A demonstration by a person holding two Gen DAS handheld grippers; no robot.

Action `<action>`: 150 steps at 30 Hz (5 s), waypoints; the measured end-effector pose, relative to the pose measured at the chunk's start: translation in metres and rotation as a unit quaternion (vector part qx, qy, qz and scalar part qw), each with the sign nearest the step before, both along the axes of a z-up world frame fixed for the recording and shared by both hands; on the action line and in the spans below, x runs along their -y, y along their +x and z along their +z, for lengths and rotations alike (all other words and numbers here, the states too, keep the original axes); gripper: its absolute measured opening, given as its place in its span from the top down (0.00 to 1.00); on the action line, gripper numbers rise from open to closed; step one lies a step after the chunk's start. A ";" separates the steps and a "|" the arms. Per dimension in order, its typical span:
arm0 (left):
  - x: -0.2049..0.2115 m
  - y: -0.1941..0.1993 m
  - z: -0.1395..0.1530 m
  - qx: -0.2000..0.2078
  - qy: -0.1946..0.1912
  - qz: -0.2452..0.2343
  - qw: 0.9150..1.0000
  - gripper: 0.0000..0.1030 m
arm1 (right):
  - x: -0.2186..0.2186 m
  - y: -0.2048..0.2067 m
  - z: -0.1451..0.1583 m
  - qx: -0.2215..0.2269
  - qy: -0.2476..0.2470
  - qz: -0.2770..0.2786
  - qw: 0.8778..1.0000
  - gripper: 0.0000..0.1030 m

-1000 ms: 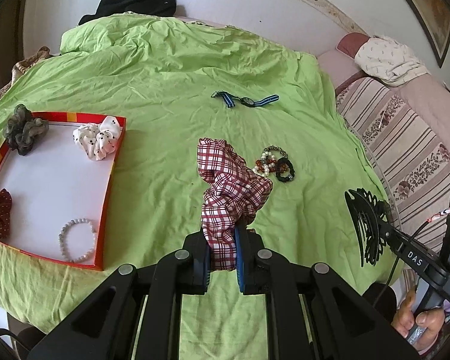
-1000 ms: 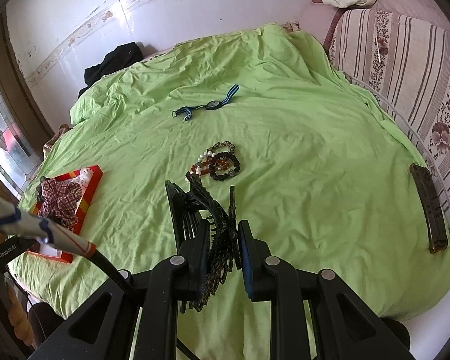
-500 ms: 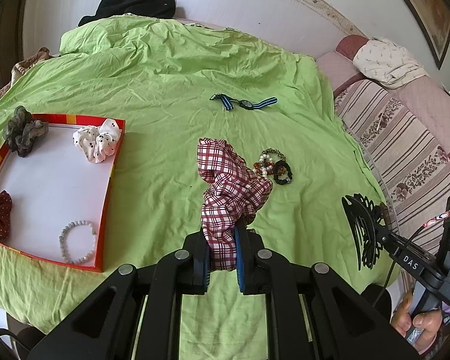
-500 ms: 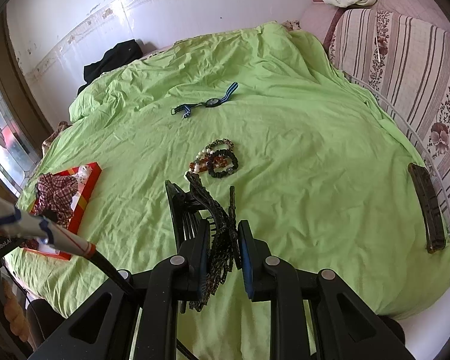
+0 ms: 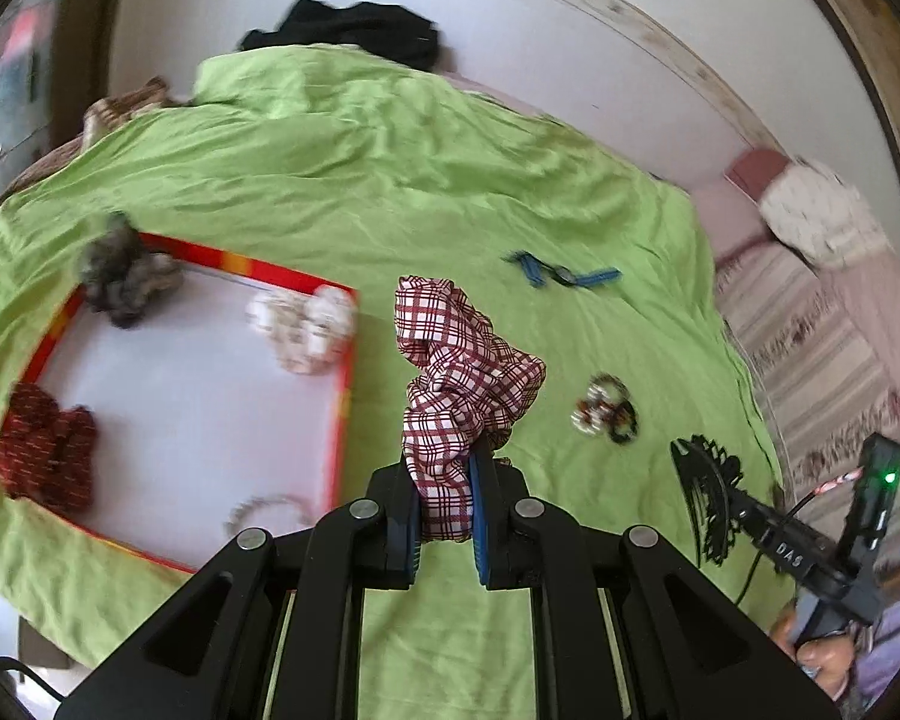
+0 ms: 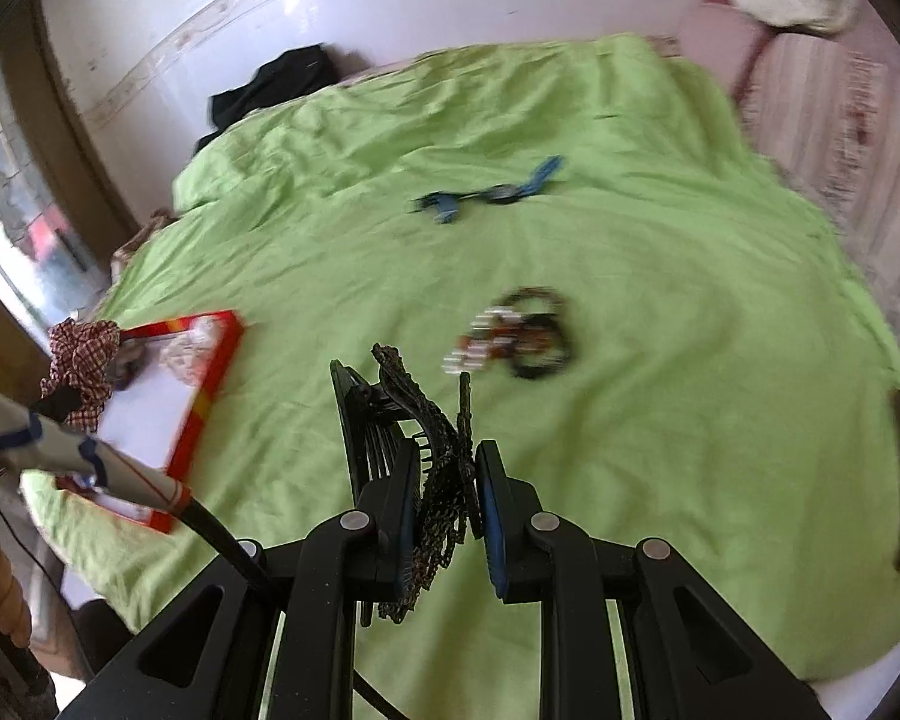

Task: Organize jewelry
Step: 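Carry plaid scrunchie and black clips into the tray and open both grippers, then withdraw both grippers from the tray toward the remaining bracelets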

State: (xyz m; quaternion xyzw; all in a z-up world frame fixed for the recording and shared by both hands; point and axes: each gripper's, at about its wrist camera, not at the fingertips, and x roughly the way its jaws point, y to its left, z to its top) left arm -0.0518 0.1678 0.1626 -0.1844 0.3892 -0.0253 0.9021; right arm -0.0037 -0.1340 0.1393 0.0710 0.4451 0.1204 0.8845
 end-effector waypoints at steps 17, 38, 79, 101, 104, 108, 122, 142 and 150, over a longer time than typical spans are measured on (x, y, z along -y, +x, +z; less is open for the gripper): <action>-0.172 0.042 -0.060 -0.094 -0.024 0.089 0.991 0.88 | -0.229 0.051 -0.039 -0.047 0.023 0.200 0.979 0.80; -0.169 0.046 -0.098 -0.155 -0.014 0.074 0.985 0.88 | -0.290 0.028 -0.070 -0.097 0.078 0.268 0.955 0.80; -0.188 0.025 -0.056 -0.103 -0.043 0.115 0.987 0.58 | -0.320 0.000 -0.050 -0.003 0.016 0.295 0.955 0.47; -0.061 -0.031 -0.001 -0.049 0.063 0.087 0.993 0.47 | -0.128 -0.036 -0.052 -0.013 -0.007 0.170 0.985 0.40; -0.026 -0.030 -0.003 -0.049 0.067 0.060 0.995 0.47 | -0.092 -0.040 -0.061 -0.022 -0.013 0.134 0.991 0.40; 0.011 -0.029 -0.009 -0.058 0.070 0.029 0.995 0.47 | -0.051 -0.044 -0.068 -0.029 -0.010 0.093 0.995 0.40; 0.098 -0.034 -0.020 -0.068 0.116 -0.034 0.990 0.47 | 0.035 -0.054 -0.070 -0.025 0.014 0.000 1.000 0.40; 0.138 -0.030 -0.038 -0.061 0.213 -0.035 0.975 0.47 | 0.060 -0.051 -0.081 -0.025 -0.004 -0.034 0.999 0.40; 0.141 -0.019 -0.048 -0.074 0.221 -0.036 0.972 0.47 | 0.073 -0.042 -0.085 -0.030 -0.003 -0.049 0.998 0.40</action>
